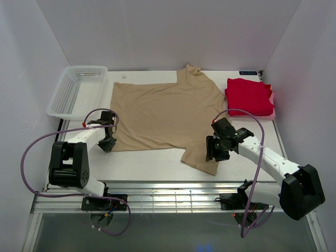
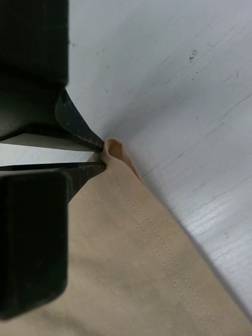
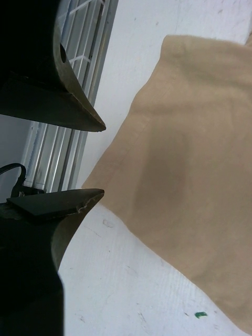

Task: Fold and stack the t-shirts
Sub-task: Fold the tshirt

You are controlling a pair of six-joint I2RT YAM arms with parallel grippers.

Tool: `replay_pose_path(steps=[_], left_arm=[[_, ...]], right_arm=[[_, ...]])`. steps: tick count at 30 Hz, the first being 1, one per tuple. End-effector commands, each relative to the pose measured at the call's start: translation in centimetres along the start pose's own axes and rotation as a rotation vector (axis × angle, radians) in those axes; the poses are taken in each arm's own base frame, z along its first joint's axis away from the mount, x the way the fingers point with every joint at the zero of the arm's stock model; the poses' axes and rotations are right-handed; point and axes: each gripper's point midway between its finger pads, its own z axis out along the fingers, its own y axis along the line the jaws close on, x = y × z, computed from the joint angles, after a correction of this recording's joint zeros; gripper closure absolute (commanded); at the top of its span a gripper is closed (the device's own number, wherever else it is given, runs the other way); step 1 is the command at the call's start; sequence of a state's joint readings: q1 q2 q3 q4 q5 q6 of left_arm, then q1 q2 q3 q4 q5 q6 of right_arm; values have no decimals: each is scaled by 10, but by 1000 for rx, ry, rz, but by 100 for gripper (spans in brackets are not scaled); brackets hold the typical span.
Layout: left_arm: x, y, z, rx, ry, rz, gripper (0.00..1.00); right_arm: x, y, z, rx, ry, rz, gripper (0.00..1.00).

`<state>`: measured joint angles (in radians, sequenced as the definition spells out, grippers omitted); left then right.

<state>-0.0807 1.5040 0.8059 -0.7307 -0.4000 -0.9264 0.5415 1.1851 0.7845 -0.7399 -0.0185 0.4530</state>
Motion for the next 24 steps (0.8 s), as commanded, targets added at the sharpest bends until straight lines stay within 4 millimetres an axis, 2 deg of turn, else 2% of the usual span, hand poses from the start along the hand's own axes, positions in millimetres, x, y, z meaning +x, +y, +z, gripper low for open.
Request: replay_pose_path(steps=[1, 6, 7, 11, 21, 23, 24], left_arm=[[13, 14, 15, -61, 30, 4, 76], [12, 13, 14, -54, 26, 3, 83], [11, 12, 13, -50, 23, 1, 91], [12, 10, 14, -42, 35, 10, 100], [10, 8, 12, -29, 33, 21, 100], [9, 8, 10, -24, 27, 19, 100], [8, 8, 10, -25, 22, 21, 100]], right_arm=[[26, -7, 3, 21, 70, 28, 46], [46, -11, 13, 26, 107, 41, 46], [48, -12, 14, 29, 108, 42, 46], [58, -16, 18, 39, 129, 50, 46], [70, -23, 36, 57, 149, 55, 45], [74, -25, 41, 65, 165, 52, 48], [75, -25, 44, 64, 165, 47, 55]])
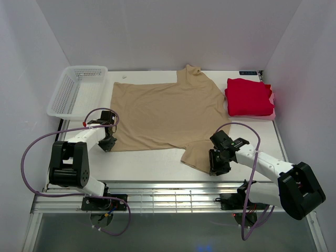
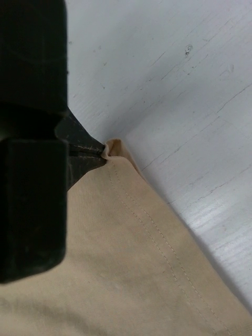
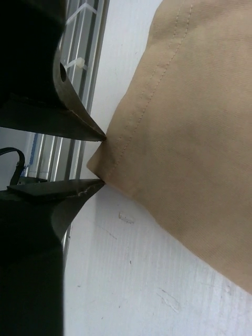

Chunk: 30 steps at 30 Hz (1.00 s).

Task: Fold and stack the t-shirts
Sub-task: Fold the tshirt

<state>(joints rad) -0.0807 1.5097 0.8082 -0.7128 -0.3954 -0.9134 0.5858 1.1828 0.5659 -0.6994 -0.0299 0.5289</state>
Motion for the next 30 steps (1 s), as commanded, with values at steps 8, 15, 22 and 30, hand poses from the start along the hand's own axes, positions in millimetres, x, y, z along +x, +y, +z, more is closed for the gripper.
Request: replay_pose_path(steps=[8, 15, 22, 30], left_arm=[[1, 7, 1, -10, 4, 17, 100], [-25, -5, -33, 67, -48, -2, 100], [-46, -18, -54, 107, -75, -31, 100], [-66, -42, -49, 111, -66, -37, 100]], right_arm=[[-15, 9, -5, -19, -65, -7, 92], [-72, 23, -72, 30, -245, -32, 92], [-105, 24, -80, 106, -288, -66, 92], [-171, 16, -89, 232, -378, -86, 92]])
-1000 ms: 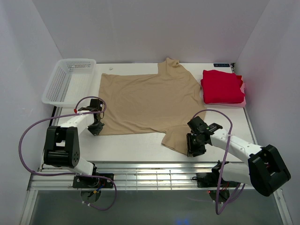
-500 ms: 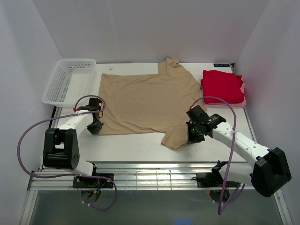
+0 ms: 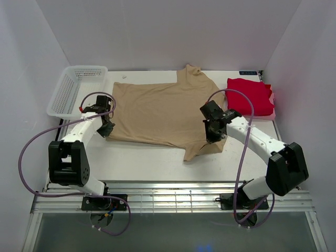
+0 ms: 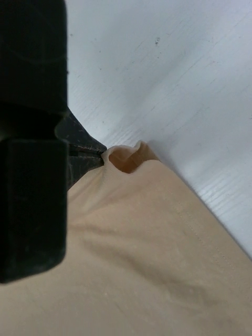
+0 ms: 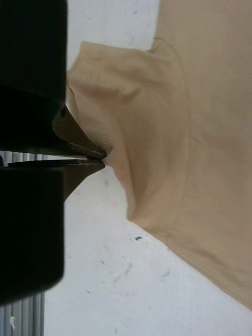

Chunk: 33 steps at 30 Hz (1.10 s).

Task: Fold and stack the t-shirts
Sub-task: Fold the tshirt

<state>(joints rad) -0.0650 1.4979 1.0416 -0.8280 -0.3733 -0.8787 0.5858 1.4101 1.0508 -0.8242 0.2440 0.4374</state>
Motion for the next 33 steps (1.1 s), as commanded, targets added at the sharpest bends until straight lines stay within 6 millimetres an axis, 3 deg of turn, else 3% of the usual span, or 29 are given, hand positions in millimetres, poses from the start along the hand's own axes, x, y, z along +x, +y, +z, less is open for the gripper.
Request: replay_pose_path(steps=[1, 5, 6, 9, 12, 15, 21, 29, 33], left_arm=[[-19, -15, -2, 21, -17, -14, 100], [-31, -29, 2, 32, -14, -8, 100], [-32, -30, 7, 24, -5, -6, 100], [-43, -40, 7, 38, -17, -8, 100], [-51, -49, 12, 41, -15, -2, 100], [-58, -56, 17, 39, -14, -4, 100], [-69, -68, 29, 38, -3, -7, 100], [-93, -95, 27, 74, -28, -12, 100], [-99, -109, 33, 94, -20, 3, 100]], right_arm=[[-56, -14, -10, 67, -124, -7, 92], [-109, -22, -16, 70, -196, 5, 92], [-116, -27, -7, 81, -180, 9, 92], [-149, -33, -9, 83, -216, 0, 92], [-171, -39, 9, 97, -199, -14, 92], [-185, -44, 27, 109, -179, -30, 92], [-221, -51, 44, 114, -199, -45, 92], [-262, -69, 32, 129, -256, -30, 92], [-273, -79, 37, 125, -262, -22, 92]])
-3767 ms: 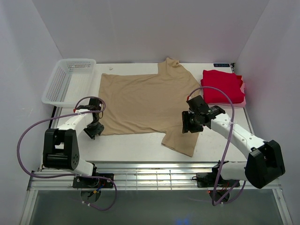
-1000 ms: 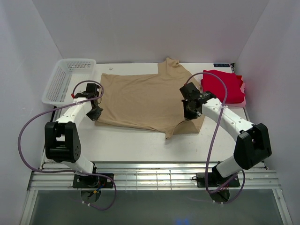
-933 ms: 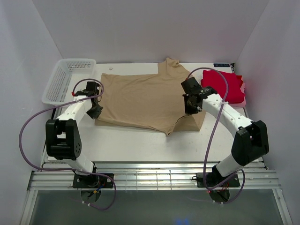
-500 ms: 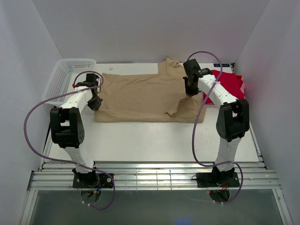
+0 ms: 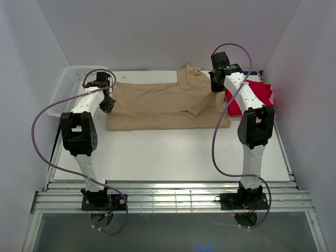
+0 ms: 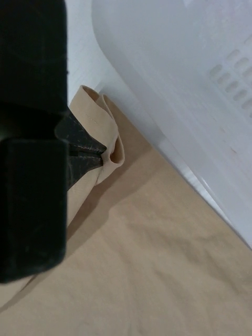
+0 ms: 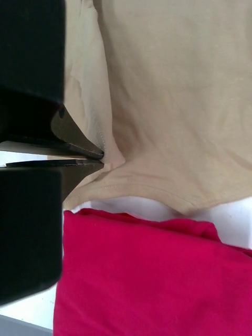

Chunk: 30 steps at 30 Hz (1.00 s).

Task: Fold and stack the t-shirts
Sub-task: Fold the tshirt

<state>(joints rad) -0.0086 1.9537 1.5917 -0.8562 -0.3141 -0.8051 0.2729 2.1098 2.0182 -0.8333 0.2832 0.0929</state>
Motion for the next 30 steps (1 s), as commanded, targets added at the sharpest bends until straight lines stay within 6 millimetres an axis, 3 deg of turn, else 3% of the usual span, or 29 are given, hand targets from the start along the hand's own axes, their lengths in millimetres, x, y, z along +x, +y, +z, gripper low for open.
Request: replay_pose_path(steps=[1, 8, 14, 18, 20, 21, 22, 23, 24, 26, 28, 29, 30], left_arm=[[-12, -12, 2, 26, -7, 10, 100], [-8, -22, 30, 10, 23, 46, 100], [-16, -28, 45, 2, -16, 52, 100], [-35, -42, 41, 39, -71, 40, 100], [-55, -51, 30, 59, -125, 22, 100], [-62, -54, 24, 66, -146, 18, 94], [-73, -58, 16, 77, -175, 13, 86], [-77, -59, 12, 80, -184, 12, 71], [-83, -59, 6, 78, -201, 8, 64], [-85, -55, -2, 68, -204, 0, 54], [-87, -50, -18, 78, -215, -36, 52], [-79, -43, -17, 64, -200, -42, 52], [-74, -43, -21, 71, -195, -59, 52]], right_arm=[[-15, -13, 1, 5, -19, -5, 92], [-7, -19, 25, 17, 18, 8, 92], [-8, -20, 45, 24, 22, 22, 92], [-21, -24, 47, 40, -27, 62, 92], [-30, -26, 41, 34, -61, 86, 92], [-36, -24, 39, 25, -84, 91, 91], [-39, -24, 37, 19, -94, 94, 81], [-44, -25, 32, 16, -108, 104, 53], [-44, -27, 29, 21, -111, 107, 42], [-47, -33, 17, 46, -129, 131, 31], [-39, -33, 14, 41, -125, 140, 30], [-43, -28, -1, 4, -154, 146, 30], [-26, -22, 4, -20, -122, 139, 30]])
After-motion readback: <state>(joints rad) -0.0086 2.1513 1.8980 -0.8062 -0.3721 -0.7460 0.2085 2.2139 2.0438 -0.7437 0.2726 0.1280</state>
